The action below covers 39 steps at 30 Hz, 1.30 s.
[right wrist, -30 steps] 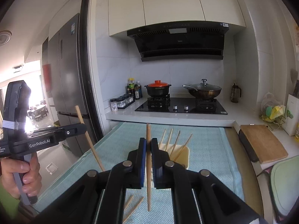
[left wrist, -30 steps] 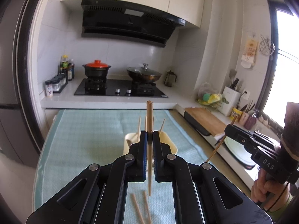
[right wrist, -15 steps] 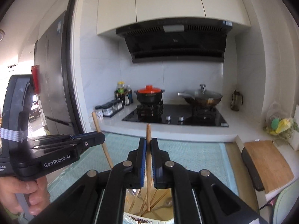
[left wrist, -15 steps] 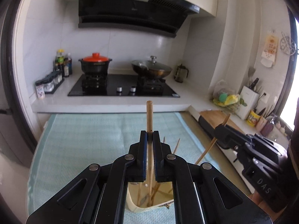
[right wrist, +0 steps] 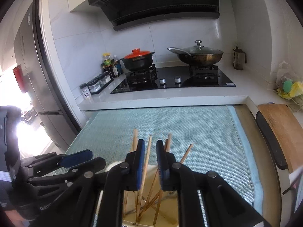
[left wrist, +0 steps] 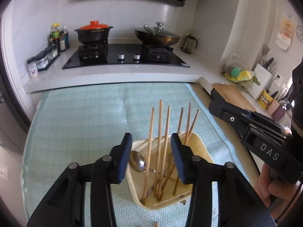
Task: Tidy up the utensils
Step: 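Carry both chopsticks over the cream caddy and release them inside, then move both tools back over the last two chopsticks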
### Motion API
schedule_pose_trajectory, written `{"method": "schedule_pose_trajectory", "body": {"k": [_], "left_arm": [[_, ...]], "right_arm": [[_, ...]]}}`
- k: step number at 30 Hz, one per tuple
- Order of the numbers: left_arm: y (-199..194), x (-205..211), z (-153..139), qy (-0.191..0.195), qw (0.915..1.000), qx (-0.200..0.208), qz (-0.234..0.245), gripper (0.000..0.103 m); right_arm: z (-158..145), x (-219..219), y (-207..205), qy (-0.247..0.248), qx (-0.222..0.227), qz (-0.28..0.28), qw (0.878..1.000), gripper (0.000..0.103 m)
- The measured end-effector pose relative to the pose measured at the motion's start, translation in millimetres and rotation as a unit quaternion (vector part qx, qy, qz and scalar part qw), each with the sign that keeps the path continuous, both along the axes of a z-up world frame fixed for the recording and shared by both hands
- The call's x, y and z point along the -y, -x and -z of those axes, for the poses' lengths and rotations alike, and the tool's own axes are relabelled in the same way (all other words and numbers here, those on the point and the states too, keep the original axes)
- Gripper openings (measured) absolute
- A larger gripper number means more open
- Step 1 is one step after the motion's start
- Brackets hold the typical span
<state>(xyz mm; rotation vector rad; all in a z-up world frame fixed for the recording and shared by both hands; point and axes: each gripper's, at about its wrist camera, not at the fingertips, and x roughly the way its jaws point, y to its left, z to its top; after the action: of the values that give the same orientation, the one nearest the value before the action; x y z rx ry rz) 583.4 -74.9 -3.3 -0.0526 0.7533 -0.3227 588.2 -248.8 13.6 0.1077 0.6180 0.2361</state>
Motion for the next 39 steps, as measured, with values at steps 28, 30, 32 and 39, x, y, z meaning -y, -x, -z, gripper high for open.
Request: {"method": "schedule_pose_trajectory", "body": {"k": [28,30,32,39], "left_arm": [[263.9,-55.7,26.7,-0.111,0.9901,0.044,-0.073,0.081],[264.3,-53.9,31.2,-0.114,0.9898,0.042,-0.073,0.081],[264.7,-53.7,34.0,-0.117,0.9893,0.041,-0.077,0.081],[263.1,-60.1,46.6,-0.114,0.9902,0.026,-0.077,0.081]], "right_arm": [[38.1,-6.7,277.8,0.068,0.024,-0.038,0.997,0.040],[44.8,-7.2,279.9,0.068,0.018,-0.035,0.997,0.040],[50.1,-7.5,280.1,0.066,0.012,-0.033,0.997,0.040],[60.1,-9.6,282.0,0.059,0.001,-0.031,0.998,0.040]]}}
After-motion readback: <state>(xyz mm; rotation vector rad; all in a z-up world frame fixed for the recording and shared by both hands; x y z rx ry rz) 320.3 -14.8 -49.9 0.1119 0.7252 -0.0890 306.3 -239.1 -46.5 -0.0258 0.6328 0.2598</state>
